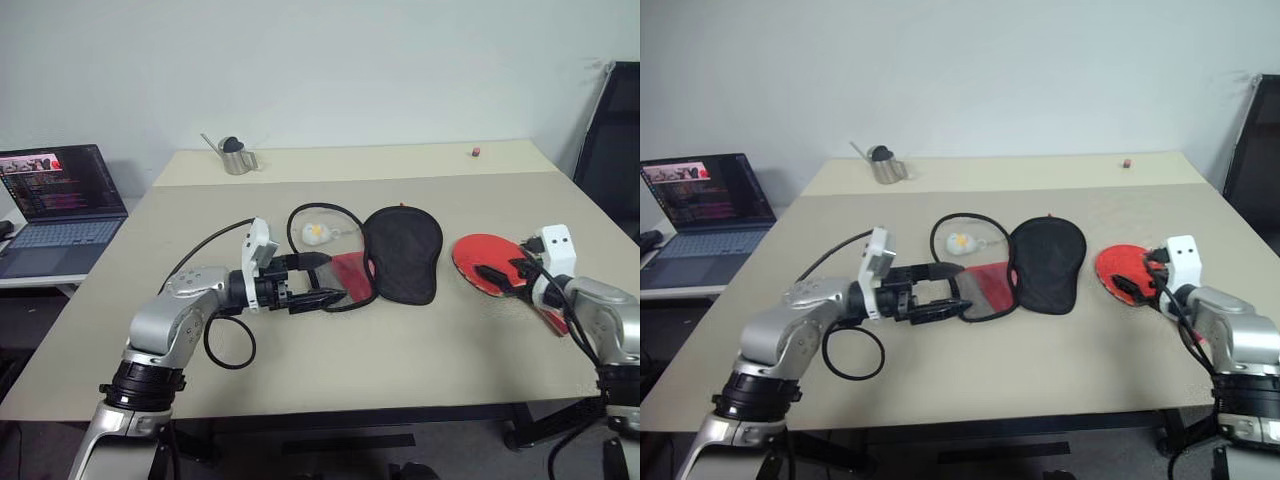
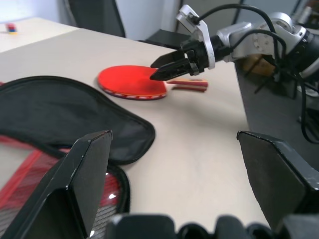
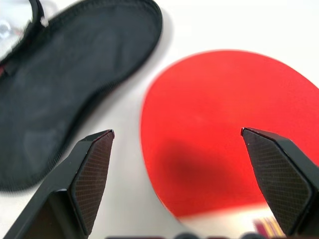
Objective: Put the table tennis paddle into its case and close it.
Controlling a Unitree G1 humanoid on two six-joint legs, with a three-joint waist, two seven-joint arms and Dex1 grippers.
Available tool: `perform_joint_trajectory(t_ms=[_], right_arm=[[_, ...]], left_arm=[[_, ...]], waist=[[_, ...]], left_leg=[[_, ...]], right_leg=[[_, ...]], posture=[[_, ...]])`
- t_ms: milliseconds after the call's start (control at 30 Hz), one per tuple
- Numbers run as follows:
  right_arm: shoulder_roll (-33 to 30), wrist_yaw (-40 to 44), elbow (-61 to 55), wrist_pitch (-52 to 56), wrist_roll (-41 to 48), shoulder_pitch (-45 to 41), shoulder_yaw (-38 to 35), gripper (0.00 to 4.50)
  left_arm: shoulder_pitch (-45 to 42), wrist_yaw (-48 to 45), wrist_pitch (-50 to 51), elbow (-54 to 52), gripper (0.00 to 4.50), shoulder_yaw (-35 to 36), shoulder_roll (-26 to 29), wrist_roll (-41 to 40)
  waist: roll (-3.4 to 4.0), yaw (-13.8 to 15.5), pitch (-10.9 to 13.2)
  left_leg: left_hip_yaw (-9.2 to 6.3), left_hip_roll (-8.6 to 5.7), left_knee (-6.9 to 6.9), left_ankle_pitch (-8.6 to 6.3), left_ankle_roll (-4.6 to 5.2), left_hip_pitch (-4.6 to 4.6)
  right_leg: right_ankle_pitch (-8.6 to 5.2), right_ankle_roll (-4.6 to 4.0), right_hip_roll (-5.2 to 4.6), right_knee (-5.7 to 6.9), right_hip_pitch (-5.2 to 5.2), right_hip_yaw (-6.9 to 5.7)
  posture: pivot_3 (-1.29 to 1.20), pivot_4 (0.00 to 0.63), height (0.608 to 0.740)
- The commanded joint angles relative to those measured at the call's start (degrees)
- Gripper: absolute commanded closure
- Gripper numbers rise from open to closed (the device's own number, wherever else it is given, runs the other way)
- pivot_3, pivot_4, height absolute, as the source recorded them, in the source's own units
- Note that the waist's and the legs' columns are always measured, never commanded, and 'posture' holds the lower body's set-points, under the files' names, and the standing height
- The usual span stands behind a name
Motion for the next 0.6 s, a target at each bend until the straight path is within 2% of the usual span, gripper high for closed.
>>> perform_joint_trajectory(t_ms=[33, 300, 600], right_arm=[[-4.45, 3.86, 1.09, -4.11, -0.80, 3.24, -2.64, 0.01], [-8.54, 9.54, 9.82, -9.95, -2.38, 5.81, -2.02, 0.01], [-7.56, 9.90, 18.20, -15.19, -6.35, 2.72, 1.37, 0.01]], left_arm=[[-1.37, -1.08, -0.31, -2.35, 0.12, -0.24, 0.06, -0.22], [-2.52, -2.93, 0.12, -3.28, 0.12, -1.57, -0.64, -1.01], [-3.30, -3.52, -0.38, -2.78, 0.12, -2.03, -0.82, -0.28]], waist=[[-0.01, 0.33, 0.01], [-0.04, 0.34, 0.02], [-0.08, 0.35, 0.05]], left_leg=[[0.10, 0.00, 0.00, 0.00, 0.01, 0.00], [0.33, 0.02, 0.04, -0.03, 0.09, 0.08], [0.36, 0.09, 0.05, 0.03, 0.02, 0.11]], right_leg=[[0.00, 0.00, 0.00, -0.01, 0.00, 0.01], [0.06, 0.11, 0.03, 0.01, 0.01, 0.25], [0.08, 0.14, 0.04, -0.02, 0.02, 0.34]], posture=[[0.00, 0.150, 0.740], [0.00, 0.150, 0.740], [0.00, 0.150, 0.740]])
